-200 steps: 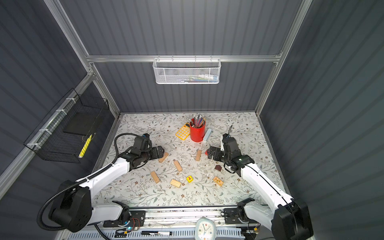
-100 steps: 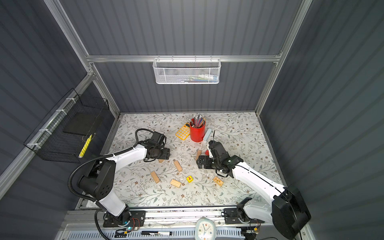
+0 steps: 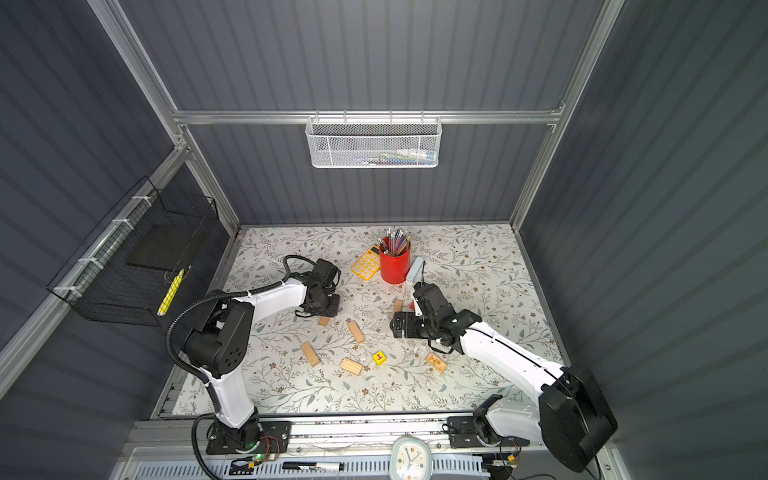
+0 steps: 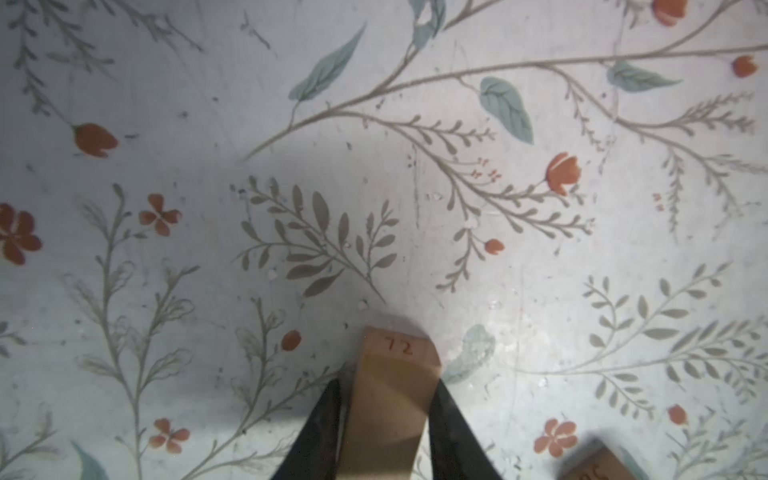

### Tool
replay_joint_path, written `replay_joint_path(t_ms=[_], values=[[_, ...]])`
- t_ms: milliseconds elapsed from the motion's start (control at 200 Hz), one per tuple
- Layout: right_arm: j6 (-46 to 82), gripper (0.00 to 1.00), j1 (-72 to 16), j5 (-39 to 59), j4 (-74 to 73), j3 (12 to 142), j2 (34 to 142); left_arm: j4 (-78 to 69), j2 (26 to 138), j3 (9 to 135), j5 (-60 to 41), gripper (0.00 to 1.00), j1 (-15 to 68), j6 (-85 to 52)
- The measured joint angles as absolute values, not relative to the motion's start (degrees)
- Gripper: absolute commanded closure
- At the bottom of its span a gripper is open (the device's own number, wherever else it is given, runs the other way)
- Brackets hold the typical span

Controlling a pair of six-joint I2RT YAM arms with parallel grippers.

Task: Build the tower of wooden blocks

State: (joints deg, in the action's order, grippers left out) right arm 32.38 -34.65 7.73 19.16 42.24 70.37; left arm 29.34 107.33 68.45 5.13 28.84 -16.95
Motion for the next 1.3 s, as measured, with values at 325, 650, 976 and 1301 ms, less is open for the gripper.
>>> replay_joint_path(t_ms=[325, 650, 976, 1301], values=[[32.6, 0.01, -34.7, 7.7, 18.2, 42.5, 71.9, 30.6, 109.3, 71.3, 4.4, 0.83, 29.9, -23.6], [33.5, 0.01, -34.7, 7.7, 18.0, 43.2, 73.2, 32.0, 114.5, 78.7, 4.6, 0.82, 33.7, -27.7], [33.6, 0.01, -34.5, 7.7, 18.1, 43.2, 73.3, 34.0, 117.2, 82.9, 4.6, 0.78, 34.2, -29.9], [33.4, 0.01, -34.5, 7.6, 18.5, 44.4, 73.3, 34.5, 117.4, 83.3, 4.6, 0.69, 34.2, -29.9]])
